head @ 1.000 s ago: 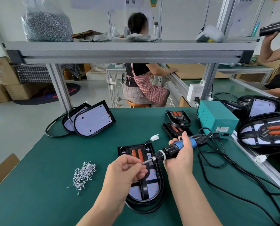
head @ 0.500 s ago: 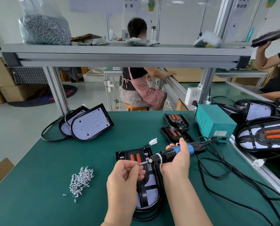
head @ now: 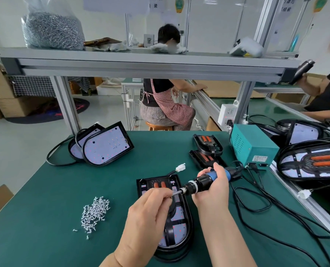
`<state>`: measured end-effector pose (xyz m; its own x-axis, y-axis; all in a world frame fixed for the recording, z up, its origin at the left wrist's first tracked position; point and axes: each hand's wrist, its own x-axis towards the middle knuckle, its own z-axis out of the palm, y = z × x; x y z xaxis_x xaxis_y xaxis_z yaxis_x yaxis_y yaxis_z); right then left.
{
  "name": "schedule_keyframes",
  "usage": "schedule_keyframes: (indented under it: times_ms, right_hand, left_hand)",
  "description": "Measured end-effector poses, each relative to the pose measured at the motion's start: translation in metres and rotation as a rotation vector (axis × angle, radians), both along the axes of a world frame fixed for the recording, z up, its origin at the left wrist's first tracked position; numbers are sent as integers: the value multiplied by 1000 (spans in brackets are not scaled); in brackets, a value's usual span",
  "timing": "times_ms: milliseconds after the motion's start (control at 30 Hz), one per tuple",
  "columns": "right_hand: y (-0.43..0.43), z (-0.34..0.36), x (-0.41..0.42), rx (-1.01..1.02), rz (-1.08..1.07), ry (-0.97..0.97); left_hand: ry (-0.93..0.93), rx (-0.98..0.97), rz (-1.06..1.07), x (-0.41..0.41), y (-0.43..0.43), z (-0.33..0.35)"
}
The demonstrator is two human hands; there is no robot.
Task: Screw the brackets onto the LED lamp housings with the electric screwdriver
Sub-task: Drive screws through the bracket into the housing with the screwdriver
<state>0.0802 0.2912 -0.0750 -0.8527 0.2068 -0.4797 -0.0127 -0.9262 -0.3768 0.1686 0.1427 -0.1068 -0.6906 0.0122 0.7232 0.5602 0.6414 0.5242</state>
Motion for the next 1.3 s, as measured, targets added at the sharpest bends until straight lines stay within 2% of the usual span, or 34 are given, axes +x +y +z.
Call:
schedule_keyframes:
  times_ms: [133, 200, 300, 400, 467, 567, 833, 1300]
  right_hand:
    - [8, 8, 0, 61, -64, 37]
    - [14, 11, 1, 105, -99, 58]
    - [22, 15, 3, 204, -134, 109]
    - [25, 16, 5, 383, -148, 188]
    - [25, 18, 8, 519, -181, 288]
    - [20, 24, 11, 667, -187, 423]
    - [4, 24, 13, 874, -87, 548]
    - [-11, 18, 16, 954, 23, 595]
  left_hand:
    - [-101, 51, 4, 2, -11, 4]
    - [-177, 181, 89, 0, -22, 4]
    - [-487, 436, 299, -12, -39, 0]
    - [-868, 415, 343, -26, -47, -6]
    - [-976, 366, 292, -30, -44, -6]
    - [-1012, 298, 249, -33, -36, -4]
    - [-1016, 387, 216, -35, -26, -5]
    - [-994, 409, 224, -34, -24, -6]
